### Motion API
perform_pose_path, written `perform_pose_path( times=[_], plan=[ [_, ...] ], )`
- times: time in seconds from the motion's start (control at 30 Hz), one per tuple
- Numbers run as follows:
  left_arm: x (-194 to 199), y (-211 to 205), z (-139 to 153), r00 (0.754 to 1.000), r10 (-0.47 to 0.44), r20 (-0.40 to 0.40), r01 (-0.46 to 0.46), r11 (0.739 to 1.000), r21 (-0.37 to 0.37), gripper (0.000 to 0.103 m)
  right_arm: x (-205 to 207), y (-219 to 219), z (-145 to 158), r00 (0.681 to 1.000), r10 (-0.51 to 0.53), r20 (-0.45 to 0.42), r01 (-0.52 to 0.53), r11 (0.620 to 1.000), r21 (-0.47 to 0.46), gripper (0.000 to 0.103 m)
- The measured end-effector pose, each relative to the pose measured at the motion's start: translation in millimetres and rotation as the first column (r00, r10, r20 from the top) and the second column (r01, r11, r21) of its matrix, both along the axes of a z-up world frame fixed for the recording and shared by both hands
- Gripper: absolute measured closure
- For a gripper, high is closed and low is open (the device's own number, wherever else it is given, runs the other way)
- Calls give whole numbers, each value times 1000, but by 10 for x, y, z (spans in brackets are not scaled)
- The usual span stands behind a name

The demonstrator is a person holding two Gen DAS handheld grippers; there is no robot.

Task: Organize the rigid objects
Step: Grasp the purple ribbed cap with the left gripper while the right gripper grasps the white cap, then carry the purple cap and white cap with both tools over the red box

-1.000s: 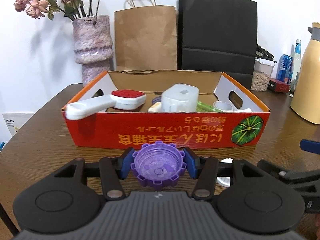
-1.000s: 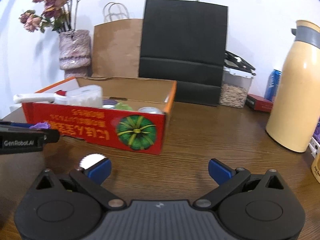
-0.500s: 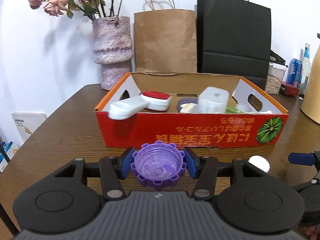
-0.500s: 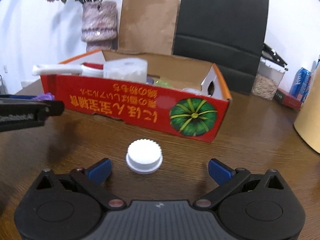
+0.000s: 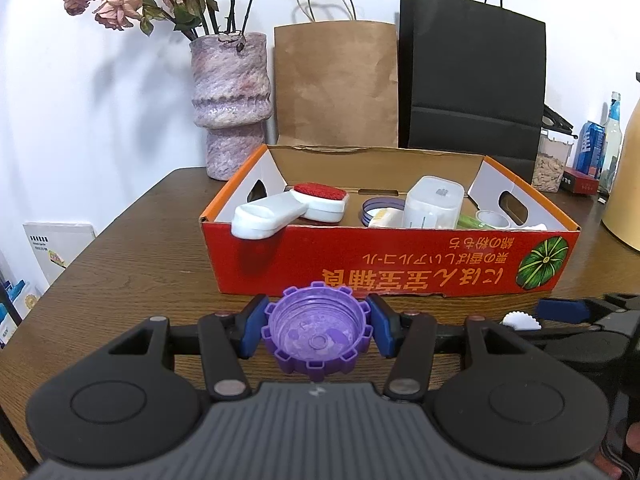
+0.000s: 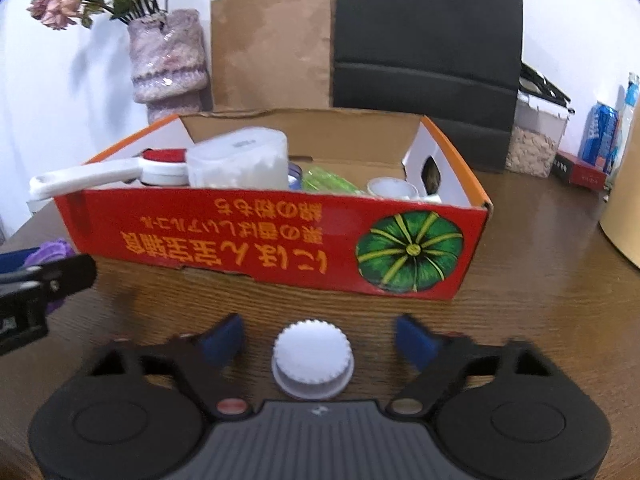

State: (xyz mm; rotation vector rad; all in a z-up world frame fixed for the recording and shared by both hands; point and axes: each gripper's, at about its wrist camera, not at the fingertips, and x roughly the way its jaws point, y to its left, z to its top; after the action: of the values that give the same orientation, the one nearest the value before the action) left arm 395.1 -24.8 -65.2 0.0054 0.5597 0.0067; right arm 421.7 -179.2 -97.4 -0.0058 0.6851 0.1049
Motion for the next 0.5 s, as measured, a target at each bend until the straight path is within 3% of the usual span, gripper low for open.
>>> perform_pose_path(
  times=[0.03, 0.17, 0.5],
  plan=[
    [0, 1, 0, 1000, 0, 0, 0, 1000, 0, 49, -17, -5, 11, 1000, 1, 10, -1, 1000, 5, 68],
    [-10, 0, 4, 1000, -3, 4, 3, 1000, -1, 49, -107, -59, 43, 999, 9, 40, -11, 999, 40, 68],
    [-85, -12, 98, 999, -6, 45, 6, 1000, -14, 49, -391, -5, 243, 979, 28, 200, -31, 999, 11, 68]
  ],
)
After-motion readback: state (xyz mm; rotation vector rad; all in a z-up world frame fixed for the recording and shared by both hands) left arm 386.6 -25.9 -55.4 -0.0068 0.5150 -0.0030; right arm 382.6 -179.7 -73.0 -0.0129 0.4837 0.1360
